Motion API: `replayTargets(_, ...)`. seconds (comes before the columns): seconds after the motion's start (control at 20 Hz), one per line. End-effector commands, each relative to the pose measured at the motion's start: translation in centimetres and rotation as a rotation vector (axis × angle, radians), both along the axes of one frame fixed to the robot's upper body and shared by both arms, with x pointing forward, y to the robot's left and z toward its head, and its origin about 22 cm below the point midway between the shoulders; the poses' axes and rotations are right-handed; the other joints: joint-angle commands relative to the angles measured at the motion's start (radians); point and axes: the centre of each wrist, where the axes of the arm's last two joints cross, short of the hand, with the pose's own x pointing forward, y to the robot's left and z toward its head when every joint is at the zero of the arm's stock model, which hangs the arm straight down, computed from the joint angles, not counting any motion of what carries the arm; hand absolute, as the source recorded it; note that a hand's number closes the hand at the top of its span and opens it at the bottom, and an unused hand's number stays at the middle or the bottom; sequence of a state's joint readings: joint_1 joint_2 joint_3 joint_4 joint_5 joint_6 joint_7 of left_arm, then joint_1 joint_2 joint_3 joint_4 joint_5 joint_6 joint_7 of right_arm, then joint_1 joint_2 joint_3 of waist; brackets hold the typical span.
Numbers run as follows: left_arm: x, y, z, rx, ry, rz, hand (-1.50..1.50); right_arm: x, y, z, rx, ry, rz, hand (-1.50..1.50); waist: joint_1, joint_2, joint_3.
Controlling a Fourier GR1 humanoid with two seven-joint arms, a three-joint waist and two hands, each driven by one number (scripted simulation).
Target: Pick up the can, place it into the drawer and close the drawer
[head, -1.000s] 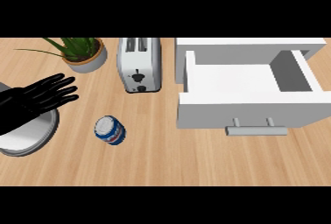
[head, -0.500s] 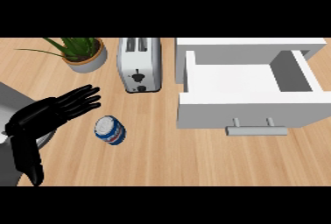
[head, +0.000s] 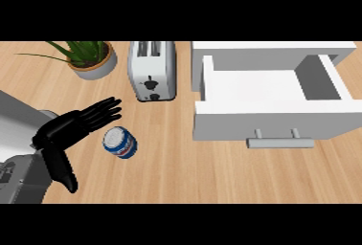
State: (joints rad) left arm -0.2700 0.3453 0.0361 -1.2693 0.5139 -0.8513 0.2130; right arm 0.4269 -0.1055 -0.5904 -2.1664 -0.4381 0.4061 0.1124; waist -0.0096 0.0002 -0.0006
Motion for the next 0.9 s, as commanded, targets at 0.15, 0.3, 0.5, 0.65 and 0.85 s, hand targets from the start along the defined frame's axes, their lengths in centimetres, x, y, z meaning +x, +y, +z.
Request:
replayTargets(0.15, 0.5, 1.2, -3.0, 0.004, -0.020, 0.066, -1.50, -0.9, -1.7, 0.1, -0.012, -0.001, 0.012, -1.50, -0.002, 0.001, 0.000)
replayTargets(0.3, 0.6, 1.3, -5.4, 0.035, -0.015, 0.079, -1.50, -1.0, 0.1, 0.0, -0.013, 0.001, -0.001, -1.50, -0.007, 0.003, -0.001)
replayTargets(0.5, 1.6, 2.2, -6.7, 0.042, 0.009, 0.089, -1.50, -0.1, -0.3, -0.2, -0.006, -0.011, 0.008, -1.50, -0.006, 0.004, -0.001)
replayTargets(0.65, 1.5, 2.6, -7.9, 0.068, -0.005, 0.121, -1.50, -1.6, 0.7, 1.3, -0.008, -0.001, 0.001, -1.50, -0.014, 0.005, -0.001)
replayTargets(0.85, 1.8, 4.1, -8.3, 0.067, 0.023, 0.100, -1.50, -1.2, -1.3, 0.5, 0.000, 0.004, 0.000, -1.50, -0.013, 0.005, -0.001)
